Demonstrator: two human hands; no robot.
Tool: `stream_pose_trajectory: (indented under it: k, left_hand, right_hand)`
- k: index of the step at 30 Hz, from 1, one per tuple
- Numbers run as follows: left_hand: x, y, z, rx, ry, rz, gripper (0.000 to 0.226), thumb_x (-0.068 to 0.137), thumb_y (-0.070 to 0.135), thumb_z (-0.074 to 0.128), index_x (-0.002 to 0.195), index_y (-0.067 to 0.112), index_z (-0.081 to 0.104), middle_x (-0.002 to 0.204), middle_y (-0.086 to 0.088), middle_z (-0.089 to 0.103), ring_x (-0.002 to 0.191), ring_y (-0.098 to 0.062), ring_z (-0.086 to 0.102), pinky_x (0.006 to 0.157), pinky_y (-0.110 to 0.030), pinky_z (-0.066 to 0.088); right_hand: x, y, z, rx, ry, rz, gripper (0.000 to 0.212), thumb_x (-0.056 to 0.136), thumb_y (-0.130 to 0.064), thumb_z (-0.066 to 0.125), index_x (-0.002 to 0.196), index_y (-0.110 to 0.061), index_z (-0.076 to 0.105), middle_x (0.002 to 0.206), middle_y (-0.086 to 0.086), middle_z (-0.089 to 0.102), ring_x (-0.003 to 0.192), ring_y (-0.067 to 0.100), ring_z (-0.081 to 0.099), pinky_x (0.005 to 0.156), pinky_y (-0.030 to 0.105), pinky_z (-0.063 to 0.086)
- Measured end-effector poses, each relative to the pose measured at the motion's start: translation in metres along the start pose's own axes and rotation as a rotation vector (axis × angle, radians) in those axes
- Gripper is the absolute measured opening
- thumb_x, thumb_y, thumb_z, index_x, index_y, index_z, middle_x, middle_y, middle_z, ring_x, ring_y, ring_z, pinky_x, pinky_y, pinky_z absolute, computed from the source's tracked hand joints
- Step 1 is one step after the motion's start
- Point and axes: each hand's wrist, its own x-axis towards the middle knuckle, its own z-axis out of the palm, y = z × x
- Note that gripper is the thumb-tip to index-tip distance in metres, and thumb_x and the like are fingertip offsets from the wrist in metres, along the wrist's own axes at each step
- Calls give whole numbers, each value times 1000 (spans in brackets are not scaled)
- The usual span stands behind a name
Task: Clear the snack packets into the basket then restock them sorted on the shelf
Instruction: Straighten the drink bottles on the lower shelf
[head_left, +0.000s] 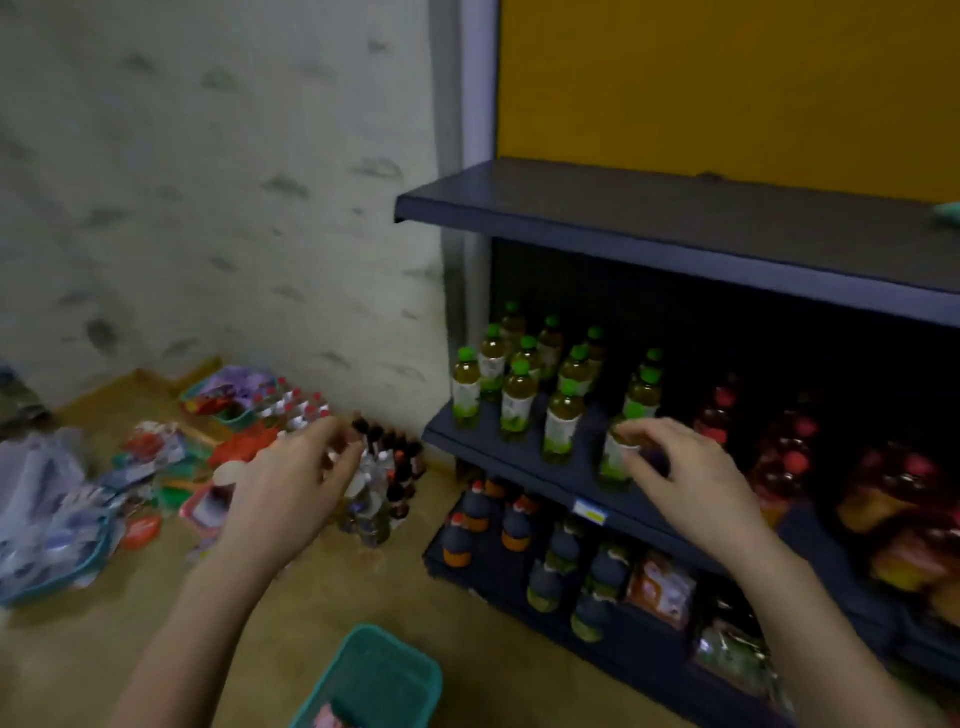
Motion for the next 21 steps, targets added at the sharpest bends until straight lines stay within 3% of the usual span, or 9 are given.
stream_pose_trajectory:
  k: [11, 17, 21]
  left_hand:
    - [64, 204, 46, -228, -14, 450, 15, 90, 35, 53, 94, 24, 61, 81, 12, 58, 81, -20, 61, 63, -31, 45]
    - [90, 310, 78, -311, 21, 564, 15, 90, 32, 53, 97, 23, 63, 85, 11, 61, 78, -9, 56, 63, -25, 39]
    - [112, 378, 93, -330, 90, 574, 13, 90, 31, 54, 94, 22, 62, 83, 11, 60, 77, -13, 59, 62, -26, 40]
  right_hand:
    - [-85, 111, -145, -160, 352, 325, 23, 88, -30, 56, 110, -28, 63, 103, -11, 62, 99, 14, 60, 82, 33, 49]
    - [-89, 184, -203, -165, 431, 389, 20, 86, -29, 59, 105, -30, 64, 100, -11, 65, 97, 12, 61, 82, 38, 51]
    - [-65, 234, -248, -156, 483, 351, 18, 85, -24, 61, 103, -26, 65, 99, -9, 66, 95, 13, 63, 85, 39, 51]
